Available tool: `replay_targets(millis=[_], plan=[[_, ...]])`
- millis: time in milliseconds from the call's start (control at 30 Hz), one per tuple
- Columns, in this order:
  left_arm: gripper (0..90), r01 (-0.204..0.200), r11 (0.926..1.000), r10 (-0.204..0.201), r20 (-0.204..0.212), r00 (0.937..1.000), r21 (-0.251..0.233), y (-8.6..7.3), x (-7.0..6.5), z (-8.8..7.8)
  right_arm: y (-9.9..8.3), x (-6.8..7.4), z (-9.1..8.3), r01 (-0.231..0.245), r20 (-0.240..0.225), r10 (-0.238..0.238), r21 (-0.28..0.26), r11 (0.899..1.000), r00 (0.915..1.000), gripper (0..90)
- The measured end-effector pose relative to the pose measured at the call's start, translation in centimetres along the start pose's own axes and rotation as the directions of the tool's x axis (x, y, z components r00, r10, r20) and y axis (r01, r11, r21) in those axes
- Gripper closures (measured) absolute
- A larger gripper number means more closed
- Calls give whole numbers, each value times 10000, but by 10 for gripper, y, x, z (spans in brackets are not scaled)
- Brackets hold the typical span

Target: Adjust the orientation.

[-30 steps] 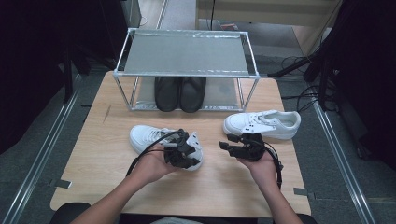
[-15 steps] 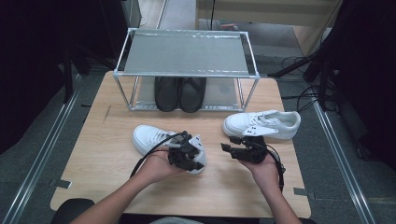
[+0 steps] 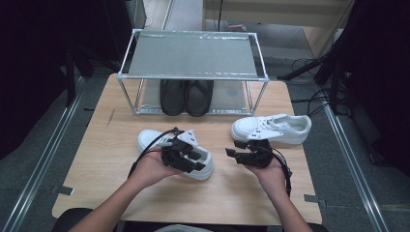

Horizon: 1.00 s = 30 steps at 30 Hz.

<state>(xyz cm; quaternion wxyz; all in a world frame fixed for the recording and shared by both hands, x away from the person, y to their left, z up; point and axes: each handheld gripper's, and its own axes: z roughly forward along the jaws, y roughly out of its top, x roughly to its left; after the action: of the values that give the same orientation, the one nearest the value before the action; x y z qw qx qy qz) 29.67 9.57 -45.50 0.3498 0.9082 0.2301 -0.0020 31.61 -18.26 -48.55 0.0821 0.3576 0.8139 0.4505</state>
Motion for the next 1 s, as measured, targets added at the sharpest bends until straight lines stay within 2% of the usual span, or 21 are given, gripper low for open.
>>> replay_targets(millis=[200, 267, 367, 533, 767, 867, 1000], plan=[[514, 467, 9981, -475, -204, 9987, -409, -10, 6, -17, 5, 2, 8, 193, -186, -191, 98, 9998, 9996, 508], [499, 554, 9975, -570, -341, 9978, -448, -14, 7, -21, 7, 3, 11, 230, -261, -227, 123, 9997, 9994, 508], [492, 700, 9941, -724, -257, 9970, -831, -19, 7, -29, 11, 4, 15, 326, -371, -322, 117, 9994, 9988, 508], [485, 764, 9897, -827, -478, 9954, -1211, -26, 5, -41, 17, 7, 24, 444, -633, -429, 228, 9988, 9971, 508], [486, 1151, 9856, -1288, -1089, 9857, -1240, -42, 8, -56, 23, 12, 34, 646, -939, -616, 295, 9975, 9937, 511], [550, 1236, 9825, -1418, -1286, 9815, -1396, -51, 8, -64, 25, 13, 38, 699, -1029, -659, 358, 9969, 9925, 520], [644, 1566, 9717, -1854, -1600, 9695, -1767, -67, 9, -75, 27, 15, 43, 690, -1117, -645, 372, 9969, 9916, 533]])
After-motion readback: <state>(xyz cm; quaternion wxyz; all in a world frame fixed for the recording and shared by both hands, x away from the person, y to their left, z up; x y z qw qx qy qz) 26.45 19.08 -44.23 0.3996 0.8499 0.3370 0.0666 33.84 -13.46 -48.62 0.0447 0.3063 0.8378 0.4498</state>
